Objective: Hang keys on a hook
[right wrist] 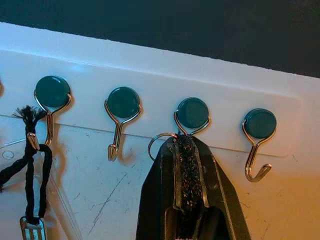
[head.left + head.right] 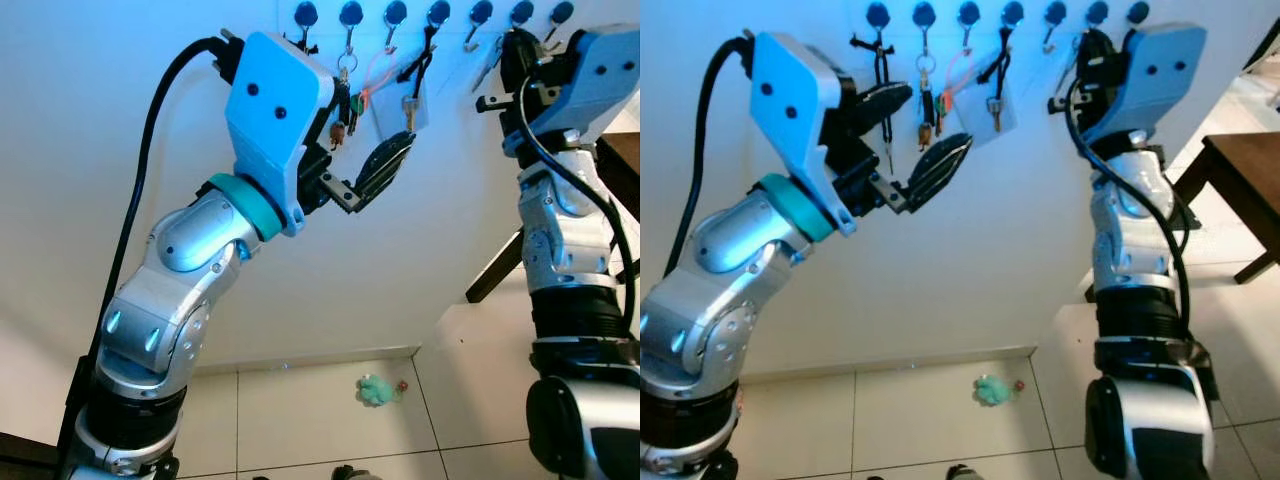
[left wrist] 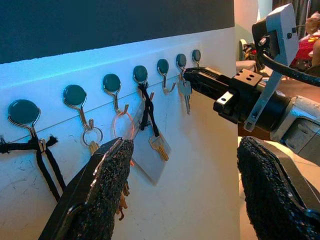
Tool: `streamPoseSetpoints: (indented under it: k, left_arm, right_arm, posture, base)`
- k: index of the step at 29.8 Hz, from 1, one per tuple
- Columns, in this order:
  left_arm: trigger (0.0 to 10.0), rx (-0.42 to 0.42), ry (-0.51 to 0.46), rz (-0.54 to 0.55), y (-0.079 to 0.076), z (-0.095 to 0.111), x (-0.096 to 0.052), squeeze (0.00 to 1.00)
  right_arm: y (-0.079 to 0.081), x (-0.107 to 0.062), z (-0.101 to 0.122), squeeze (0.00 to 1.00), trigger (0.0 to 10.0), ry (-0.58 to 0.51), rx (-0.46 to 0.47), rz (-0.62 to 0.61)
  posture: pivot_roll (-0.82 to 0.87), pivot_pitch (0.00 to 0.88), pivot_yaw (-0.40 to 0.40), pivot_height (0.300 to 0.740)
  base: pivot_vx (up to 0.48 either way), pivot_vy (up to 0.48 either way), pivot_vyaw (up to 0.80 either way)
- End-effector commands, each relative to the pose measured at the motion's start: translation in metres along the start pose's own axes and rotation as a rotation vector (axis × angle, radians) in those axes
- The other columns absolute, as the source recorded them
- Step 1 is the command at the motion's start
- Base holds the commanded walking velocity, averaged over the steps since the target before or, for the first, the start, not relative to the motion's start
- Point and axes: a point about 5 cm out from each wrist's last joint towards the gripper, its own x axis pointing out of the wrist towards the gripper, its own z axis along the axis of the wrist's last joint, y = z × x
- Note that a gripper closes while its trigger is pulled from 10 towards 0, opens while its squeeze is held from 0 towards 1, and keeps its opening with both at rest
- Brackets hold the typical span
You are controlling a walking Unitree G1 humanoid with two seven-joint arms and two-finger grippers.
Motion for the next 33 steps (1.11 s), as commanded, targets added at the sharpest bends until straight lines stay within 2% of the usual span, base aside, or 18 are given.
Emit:
streamPoseSetpoints:
  k: [1, 2, 4, 7, 9, 13, 18, 22, 33]
  left_arm:
    - [10.0, -0.003, -0.015, -0.018, -0.003, 0.003, 0.001, 0.00]
    - [10.0, -0.004, -0.013, -0.017, -0.003, 0.003, 0.001, 0.00]
    - [10.0, -0.004, -0.013, -0.017, -0.003, 0.003, 0.001, 0.00]
    - [10.0, -0.007, -0.009, -0.020, -0.003, 0.003, 0.001, 0.00]
    - [10.0, -0.007, -0.009, -0.020, -0.003, 0.003, 0.001, 0.00]
    - [10.0, -0.013, -0.007, -0.030, -0.004, 0.002, 0.002, 0.00]
    - [10.0, -0.014, -0.007, -0.032, -0.005, 0.002, 0.002, 0.00]
    - [10.0, -0.013, -0.006, -0.031, -0.004, 0.002, 0.002, 0.00]
    - [10.0, -0.012, -0.006, -0.029, -0.004, 0.002, 0.002, 0.00]
  right_arm:
    - [0.010, -0.006, -0.017, 0.00, 10.0, 0.084, 0.002, 0.052]
    - [0.010, -0.012, -0.019, 0.00, 10.0, 0.087, 0.012, 0.050]
    - [0.010, -0.012, -0.019, 0.00, 10.0, 0.087, 0.012, 0.050]
    - [0.006, -0.031, -0.025, 0.00, 10.0, 0.078, 0.022, -0.003]
    - [0.006, -0.031, -0.025, 0.00, 10.0, 0.078, 0.022, -0.003]
    - [0.001, -0.045, -0.033, 0.00, 10.0, 0.103, 0.018, -0.059]
    - [0.001, -0.045, -0.034, 0.00, 10.0, 0.107, 0.017, -0.059]
    - [0.004, -0.038, -0.022, 0.00, 10.0, 0.046, 0.032, -0.042]
    - [0.007, -0.035, -0.010, 0.00, 10.0, -0.019, 0.046, -0.006]
  posture:
    - [-0.09, 0.146, 0.053, 0.740]
    - [-0.09, 0.153, 0.053, 0.740]
    - [-0.09, 0.153, 0.053, 0.740]
    - [-0.09, 0.160, 0.062, 0.740]
    - [-0.09, 0.160, 0.062, 0.740]
    - [-0.10, 0.163, 0.068, 0.740]
    - [-0.10, 0.163, 0.068, 0.740]
    - [-0.09, 0.161, 0.069, 0.740]
    - [-0.09, 0.162, 0.067, 0.740]
  base:
    - [0.000, 0.000, 0.00]
    - [0.000, 0.000, 0.00]
    - [0.000, 0.000, 0.00]
    - [0.000, 0.000, 0.00]
    - [0.000, 0.000, 0.00]
    - [0.000, 0.000, 0.00]
    - [0.000, 0.000, 0.00]
    - [0.000, 0.000, 0.00]
    - [0.000, 0.000, 0.00]
